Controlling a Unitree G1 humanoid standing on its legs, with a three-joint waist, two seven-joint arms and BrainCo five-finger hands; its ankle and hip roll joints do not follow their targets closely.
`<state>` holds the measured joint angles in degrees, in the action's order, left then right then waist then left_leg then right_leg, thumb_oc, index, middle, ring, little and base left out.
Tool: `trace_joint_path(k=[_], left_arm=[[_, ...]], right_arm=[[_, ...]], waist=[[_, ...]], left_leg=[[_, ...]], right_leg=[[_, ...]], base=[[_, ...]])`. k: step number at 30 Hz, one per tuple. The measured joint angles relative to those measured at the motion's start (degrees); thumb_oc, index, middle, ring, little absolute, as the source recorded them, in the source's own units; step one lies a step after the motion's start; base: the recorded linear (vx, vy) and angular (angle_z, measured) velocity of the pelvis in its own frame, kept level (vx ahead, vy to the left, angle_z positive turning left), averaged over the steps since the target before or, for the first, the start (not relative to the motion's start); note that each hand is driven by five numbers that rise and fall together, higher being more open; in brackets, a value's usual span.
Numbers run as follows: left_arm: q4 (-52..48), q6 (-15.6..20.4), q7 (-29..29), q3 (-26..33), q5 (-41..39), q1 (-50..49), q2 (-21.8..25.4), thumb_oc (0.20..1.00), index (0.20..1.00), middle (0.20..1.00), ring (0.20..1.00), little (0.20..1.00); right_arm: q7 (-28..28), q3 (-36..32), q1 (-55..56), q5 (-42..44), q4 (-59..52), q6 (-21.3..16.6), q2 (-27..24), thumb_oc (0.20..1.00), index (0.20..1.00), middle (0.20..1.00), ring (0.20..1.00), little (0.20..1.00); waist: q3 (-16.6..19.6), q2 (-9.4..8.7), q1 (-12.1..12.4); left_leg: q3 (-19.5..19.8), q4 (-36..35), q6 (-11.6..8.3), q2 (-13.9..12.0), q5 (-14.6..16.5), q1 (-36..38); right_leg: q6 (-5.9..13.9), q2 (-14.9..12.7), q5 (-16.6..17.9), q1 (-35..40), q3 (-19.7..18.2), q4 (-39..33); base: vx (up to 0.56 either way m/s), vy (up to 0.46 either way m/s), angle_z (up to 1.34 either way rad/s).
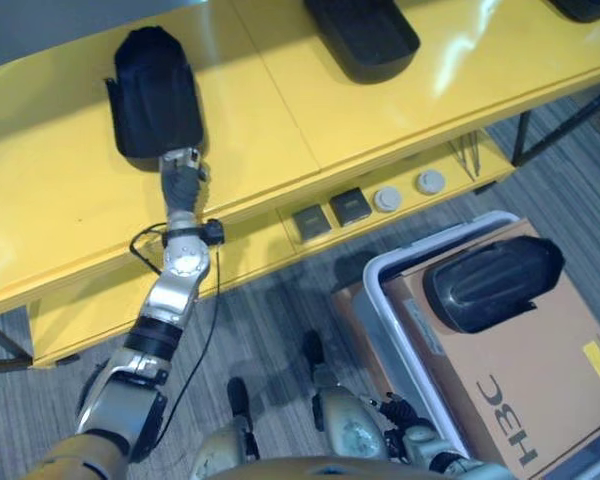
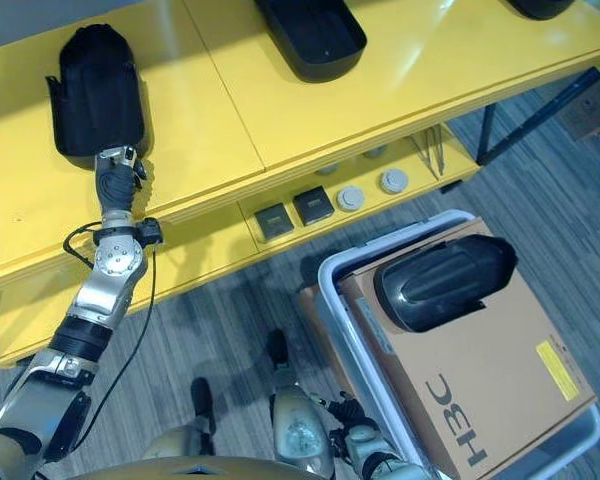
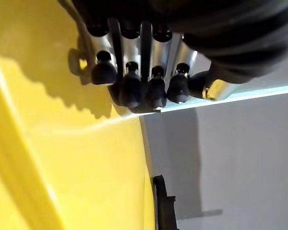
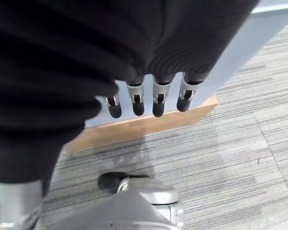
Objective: Move parts from the plastic box to the shelf.
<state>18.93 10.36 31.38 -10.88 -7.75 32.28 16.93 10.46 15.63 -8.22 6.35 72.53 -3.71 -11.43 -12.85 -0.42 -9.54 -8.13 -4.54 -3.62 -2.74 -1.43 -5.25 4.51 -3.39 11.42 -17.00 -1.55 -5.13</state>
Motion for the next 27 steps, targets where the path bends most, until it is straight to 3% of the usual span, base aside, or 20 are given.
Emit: trace_joint_path(k=[10,11,12,13,16,19,24,25,26,27], left_arm=[[-1.09,0.02,0.24,-0.30,-1.09,-0.63,-0.18,0.200,0.200,0.200,0.200,0.200],[-7.11,0.06,-1.71,-0.09,-1.56,-4.64,-0.33,0.476,0.476,0.476,0.476,0.476],[-10.61,0.34,-2.90,-0.41,-1.88,-7.53,-0.52,0.912,0.912,0.912,0.912,0.912],[-11.89,0.99,-3.88,-0.58,-2.12,-9.15,-0.79,1.000,1.000,1.000,1.000,1.000],[-18.72,1.01,-7.87,-0.30,-3.36,-17.06,-0.68,1.000,1.000,1.000,1.000,1.000],[-25.25,0.97,-13.39,-0.52,-4.48,-25.78,1.34,1.000,1.000,1.000,1.000,1.000],[-25.93,0.97,-15.55,-0.83,-4.35,-25.50,3.86,1.000,1.000,1.000,1.000,1.000],[-25.42,0.98,-15.53,-1.22,-4.34,-24.52,3.86,1.000,1.000,1.000,1.000,1.000],[-23.77,1.03,-15.43,-2.77,-3.86,-22.72,4.02,1.000,1.000,1.000,1.000,1.000],[-23.21,1.07,-15.39,-3.33,-2.97,-22.47,4.42,1.000,1.000,1.000,1.000,1.000]], right_arm=[[0.09,-0.10,-0.27,0.00,-0.05,0.17,0.00,1.000,1.000,1.000,1.000,1.000],[0.08,-0.25,-0.60,0.01,-0.14,0.22,-0.03,1.000,1.000,1.000,1.000,1.000],[0.06,-0.57,-0.40,0.01,-0.06,0.40,-0.06,1.000,1.000,1.000,1.000,1.000],[0.08,-0.57,0.11,0.01,-0.21,0.32,-0.11,1.000,1.000,1.000,1.000,1.000],[-0.10,-2.80,1.69,0.02,-1.56,1.13,-0.36,1.000,1.000,1.000,1.000,1.000],[-1.26,-3.76,3.10,0.04,-1.71,1.65,-0.49,1.000,1.000,1.000,1.000,1.000],[-1.70,-5.46,4.66,1.27,-2.06,1.27,0.71,1.000,1.000,1.000,1.000,1.000],[-1.70,-5.64,4.81,1.43,-2.20,1.15,0.90,1.000,1.000,1.000,1.000,1.000],[-1.53,-7.24,5.60,3.02,-4.08,0.88,1.08,1.000,1.000,1.000,1.000,1.000],[-1.38,-8.34,5.73,3.92,-4.28,-0.05,1.63,1.000,1.000,1.000,1.000,1.000]], waist=[[-0.14,-0.17,0.10],[-0.14,-0.17,0.20],[-0.18,-0.13,0.12],[-0.16,-0.16,0.30],[0.27,-0.03,1.56],[3.03,-0.58,4.56],[7.75,-3.69,4.41],[8.00,-4.09,4.24],[7.91,-4.27,2.90],[7.69,-4.66,1.78]], left_leg=[[-1.03,-0.02,-0.22,-0.26,0.32,1.85],[-1.07,-0.05,-0.27,-0.36,0.69,3.53],[-1.07,-0.34,-0.27,-0.48,0.89,4.61],[-0.94,-0.35,-0.18,-0.57,1.13,5.53],[-0.11,-0.38,-0.13,-0.65,1.75,8.50],[0.63,-0.37,0.50,0.16,2.32,11.09],[0.13,-0.35,2.77,3.01,2.98,11.39],[-0.03,-0.35,3.21,3.38,2.88,11.28],[-0.82,0.21,4.20,3.43,2.43,10.94],[-2.21,1.07,4.23,3.72,2.11,10.64]], right_leg=[[-0.73,0.50,0.57,1.41,-0.83,0.36],[-0.60,0.55,0.15,3.08,-0.67,0.36],[-0.56,0.66,-0.01,4.14,-0.75,0.29],[-0.40,0.68,-0.55,5.18,-0.71,-0.02],[-0.32,0.64,-1.72,8.61,0.03,-0.02],[-0.25,-0.11,-1.56,11.47,0.36,0.39],[1.74,-2.09,-0.29,11.61,-1.04,0.60],[2.60,-2.35,0.31,10.96,-1.41,1.34],[6.51,-2.16,3.17,8.56,-3.53,3.58],[8.73,-1.85,6.44,7.43,-5.97,3.68]], base=[[0.02,0.015,-0.05],[0.07,0.084,-0.02],[0.08,0.081,0.03],[0.06,0.068,0.10],[0.03,0.079,0.15],[-0.04,0.189,0.12],[-0.12,0.162,-0.09],[-0.26,0.171,-0.24],[-0.21,0.108,-0.37],[-0.21,0.109,-0.58]])
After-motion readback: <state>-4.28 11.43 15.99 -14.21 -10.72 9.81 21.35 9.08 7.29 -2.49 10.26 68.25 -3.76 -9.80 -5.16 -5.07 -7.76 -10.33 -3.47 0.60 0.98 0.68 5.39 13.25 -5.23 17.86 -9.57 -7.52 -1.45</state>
